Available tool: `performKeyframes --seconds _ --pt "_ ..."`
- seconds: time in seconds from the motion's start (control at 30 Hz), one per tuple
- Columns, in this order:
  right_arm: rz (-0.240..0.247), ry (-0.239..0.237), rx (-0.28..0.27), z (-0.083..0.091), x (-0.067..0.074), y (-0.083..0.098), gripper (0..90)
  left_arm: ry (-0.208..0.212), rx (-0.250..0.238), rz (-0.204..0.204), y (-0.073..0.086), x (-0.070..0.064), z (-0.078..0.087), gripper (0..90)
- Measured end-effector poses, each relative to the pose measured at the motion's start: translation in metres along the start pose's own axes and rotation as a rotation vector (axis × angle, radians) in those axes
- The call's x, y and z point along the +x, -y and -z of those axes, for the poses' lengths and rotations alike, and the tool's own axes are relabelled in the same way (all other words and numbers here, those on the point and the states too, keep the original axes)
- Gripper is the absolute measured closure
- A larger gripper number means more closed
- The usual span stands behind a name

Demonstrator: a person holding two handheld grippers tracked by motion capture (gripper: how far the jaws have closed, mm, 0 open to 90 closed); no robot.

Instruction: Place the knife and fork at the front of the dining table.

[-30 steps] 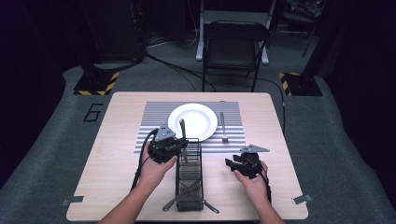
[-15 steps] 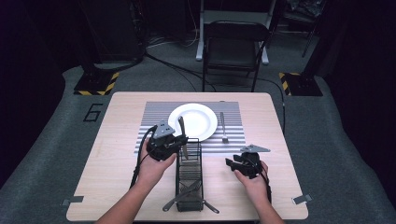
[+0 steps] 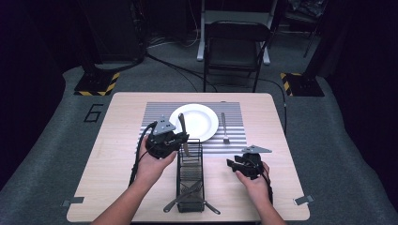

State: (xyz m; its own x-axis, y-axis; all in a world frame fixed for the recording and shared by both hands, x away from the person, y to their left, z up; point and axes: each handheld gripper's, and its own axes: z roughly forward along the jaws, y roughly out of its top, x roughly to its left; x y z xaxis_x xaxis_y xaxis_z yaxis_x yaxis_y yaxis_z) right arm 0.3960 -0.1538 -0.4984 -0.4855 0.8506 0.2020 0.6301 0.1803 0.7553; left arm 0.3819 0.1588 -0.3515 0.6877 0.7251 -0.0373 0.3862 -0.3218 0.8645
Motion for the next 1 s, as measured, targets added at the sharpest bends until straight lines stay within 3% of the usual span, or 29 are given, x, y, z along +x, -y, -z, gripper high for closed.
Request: performKeyframes --seconds 0.43,0.9,1.0 --pt "-0.004 -0.001 -0.006 0.001 -0.001 0.000 56.1 0.006 0.000 -0.012 -0.020 -0.003 0.015 82.6" --pt "-0.007 -0.004 -0.011 0.002 -0.001 0.000 56.1 0.001 -0.007 -0.017 -0.042 -0.004 0.043 82.6" --pt "-0.015 -0.009 -0.012 0.002 -0.001 0.000 56.1 -0.021 -0.013 -0.028 -0.046 -0.001 0.052 82.6"
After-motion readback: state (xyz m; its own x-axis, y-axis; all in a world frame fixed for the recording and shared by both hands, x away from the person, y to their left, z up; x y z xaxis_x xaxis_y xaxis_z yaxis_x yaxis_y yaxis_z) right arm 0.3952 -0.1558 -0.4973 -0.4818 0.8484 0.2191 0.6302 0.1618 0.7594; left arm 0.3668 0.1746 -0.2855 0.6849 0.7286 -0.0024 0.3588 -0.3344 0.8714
